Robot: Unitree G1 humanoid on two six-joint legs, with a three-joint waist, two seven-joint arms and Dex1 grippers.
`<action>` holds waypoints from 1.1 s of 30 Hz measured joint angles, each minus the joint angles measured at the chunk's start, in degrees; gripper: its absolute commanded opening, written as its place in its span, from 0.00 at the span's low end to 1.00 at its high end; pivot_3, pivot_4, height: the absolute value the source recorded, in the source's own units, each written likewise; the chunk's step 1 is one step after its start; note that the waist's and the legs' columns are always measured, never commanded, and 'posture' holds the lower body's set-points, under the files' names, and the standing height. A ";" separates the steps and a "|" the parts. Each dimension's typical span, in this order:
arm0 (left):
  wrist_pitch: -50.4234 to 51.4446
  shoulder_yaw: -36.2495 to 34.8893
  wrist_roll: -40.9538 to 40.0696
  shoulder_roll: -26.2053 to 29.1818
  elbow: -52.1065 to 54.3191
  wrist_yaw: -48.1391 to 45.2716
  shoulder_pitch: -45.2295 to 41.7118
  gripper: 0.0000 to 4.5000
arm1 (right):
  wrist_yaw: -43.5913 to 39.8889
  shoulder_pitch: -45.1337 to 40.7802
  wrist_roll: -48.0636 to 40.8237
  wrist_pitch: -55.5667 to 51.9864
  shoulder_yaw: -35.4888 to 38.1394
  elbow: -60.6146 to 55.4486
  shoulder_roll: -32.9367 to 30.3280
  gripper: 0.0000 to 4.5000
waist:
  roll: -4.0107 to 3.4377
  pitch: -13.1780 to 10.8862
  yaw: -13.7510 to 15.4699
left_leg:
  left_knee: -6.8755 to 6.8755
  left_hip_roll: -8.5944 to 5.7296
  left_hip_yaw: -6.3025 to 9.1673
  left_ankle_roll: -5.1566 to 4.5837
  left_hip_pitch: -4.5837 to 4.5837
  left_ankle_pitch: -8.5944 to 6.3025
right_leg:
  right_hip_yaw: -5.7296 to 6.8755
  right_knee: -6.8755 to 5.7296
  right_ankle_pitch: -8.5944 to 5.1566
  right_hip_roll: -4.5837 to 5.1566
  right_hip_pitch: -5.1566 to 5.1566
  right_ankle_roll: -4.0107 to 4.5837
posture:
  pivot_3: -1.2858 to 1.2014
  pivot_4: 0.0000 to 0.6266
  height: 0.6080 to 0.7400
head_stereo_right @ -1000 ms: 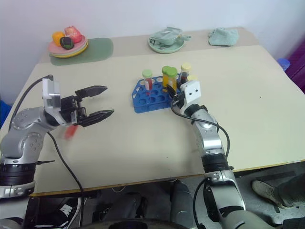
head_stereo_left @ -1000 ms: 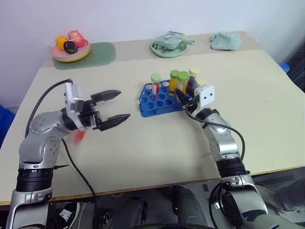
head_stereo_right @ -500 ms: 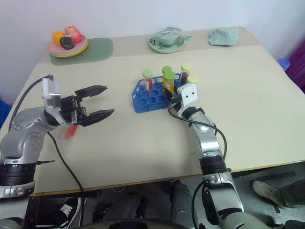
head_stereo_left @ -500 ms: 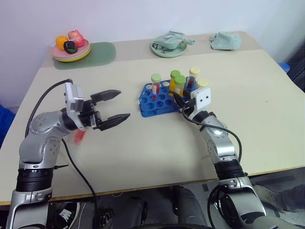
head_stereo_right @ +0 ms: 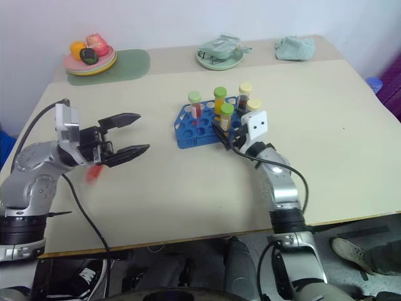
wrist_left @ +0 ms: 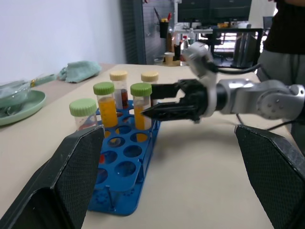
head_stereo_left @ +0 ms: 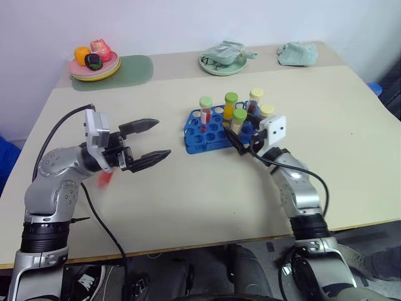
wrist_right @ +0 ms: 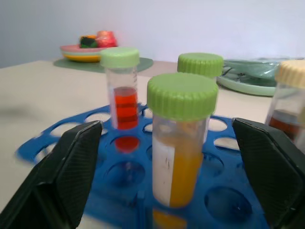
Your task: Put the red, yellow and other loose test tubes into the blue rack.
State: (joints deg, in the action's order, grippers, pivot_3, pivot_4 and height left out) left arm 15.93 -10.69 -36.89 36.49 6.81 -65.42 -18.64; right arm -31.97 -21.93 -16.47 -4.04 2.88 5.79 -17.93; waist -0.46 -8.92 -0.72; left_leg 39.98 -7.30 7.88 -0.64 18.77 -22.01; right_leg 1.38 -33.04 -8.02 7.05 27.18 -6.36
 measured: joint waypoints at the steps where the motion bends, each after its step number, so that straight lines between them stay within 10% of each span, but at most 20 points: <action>1: 0.09 -0.13 0.00 0.28 0.00 0.02 0.55 1.00 | -1.58 1.64 -1.55 -1.62 1.02 -2.04 -2.19 0.99 | 0.00 0.00 0.08 | 0.00 0.00 0.00 0.00 0.02 0.00 | 0.00 0.00 0.00 0.00 0.00 0.00 | 0.52 0.24 1.00; 14: 5.28 -5.60 -0.84 7.78 2.22 3.09 5.29 1.00 | -21.87 4.92 -31.05 -30.38 6.43 -25.76 -23.26 0.99 | -0.02 -0.03 0.21 | -0.01 0.08 -0.07 -0.06 -0.03 -0.05 | -0.07 0.05 0.00 -0.03 -0.04 0.00 | 0.52 0.24 1.00; 33: 41.08 5.90 10.01 22.79 -12.71 13.90 -15.75 1.00 | -23.07 -3.13 -28.68 -29.30 1.79 -26.37 -19.14 0.99 | 0.07 -0.06 1.29 | 0.05 0.07 -0.06 -0.05 0.02 -0.11 | -0.02 -0.02 0.00 -0.07 0.01 -0.01 | 0.52 0.24 1.00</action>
State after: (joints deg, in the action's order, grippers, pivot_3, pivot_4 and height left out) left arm 57.01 -4.79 -26.88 59.28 -5.90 -51.52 -34.39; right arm -55.04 -25.06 -45.15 -33.34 4.67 -20.58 -37.07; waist -0.39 -8.98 0.57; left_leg 40.04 -7.23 7.82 -0.70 18.79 -22.12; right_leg 1.36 -33.06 -8.02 6.98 27.19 -6.37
